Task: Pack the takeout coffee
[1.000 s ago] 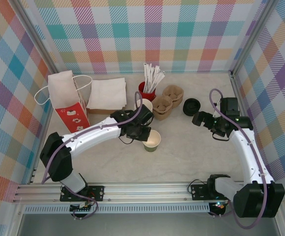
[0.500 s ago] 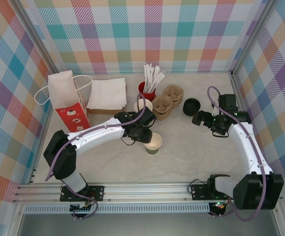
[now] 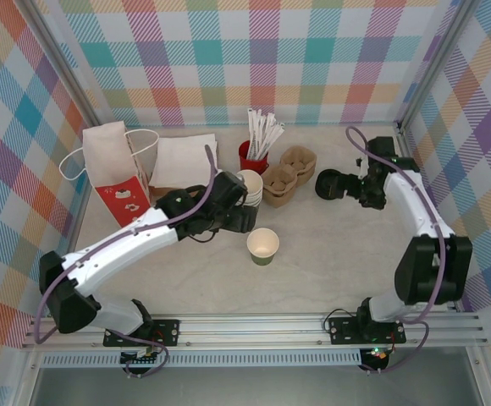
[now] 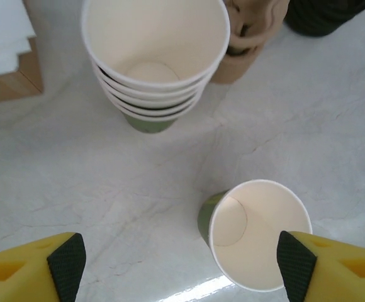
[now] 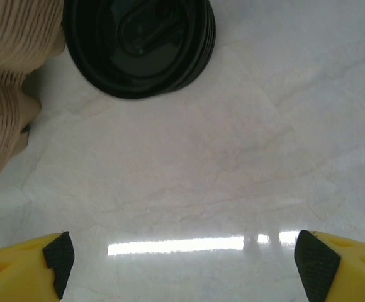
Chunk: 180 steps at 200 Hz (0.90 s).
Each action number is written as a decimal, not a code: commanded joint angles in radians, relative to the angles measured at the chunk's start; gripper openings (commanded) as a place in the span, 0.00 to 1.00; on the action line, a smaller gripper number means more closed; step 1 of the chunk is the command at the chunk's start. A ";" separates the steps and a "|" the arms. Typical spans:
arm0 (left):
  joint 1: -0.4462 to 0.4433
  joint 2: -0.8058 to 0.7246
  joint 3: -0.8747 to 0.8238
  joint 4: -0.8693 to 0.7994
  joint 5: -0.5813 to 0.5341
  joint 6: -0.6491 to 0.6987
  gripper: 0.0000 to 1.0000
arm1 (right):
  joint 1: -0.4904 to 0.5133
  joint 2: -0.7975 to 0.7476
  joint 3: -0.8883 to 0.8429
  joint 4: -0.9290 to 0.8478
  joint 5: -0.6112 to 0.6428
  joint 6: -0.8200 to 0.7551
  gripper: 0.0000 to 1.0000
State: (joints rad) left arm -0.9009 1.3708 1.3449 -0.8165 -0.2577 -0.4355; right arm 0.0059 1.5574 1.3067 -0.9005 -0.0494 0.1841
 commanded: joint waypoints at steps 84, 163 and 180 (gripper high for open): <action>0.022 -0.095 -0.055 -0.082 -0.141 -0.023 0.86 | 0.002 0.369 0.314 -0.034 0.045 -0.009 0.58; 0.025 -0.090 -0.060 -0.093 -0.158 -0.008 0.88 | 0.002 0.473 0.399 -0.047 0.030 0.021 0.37; 0.025 -0.088 -0.059 -0.089 -0.153 -0.006 0.89 | 0.002 0.480 0.399 -0.045 0.024 0.026 0.34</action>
State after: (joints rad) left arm -0.8875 1.2934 1.2984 -0.8909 -0.3878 -0.4492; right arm 0.0059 2.0220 1.6791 -0.9188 -0.0086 0.1974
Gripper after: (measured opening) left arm 0.882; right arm 0.353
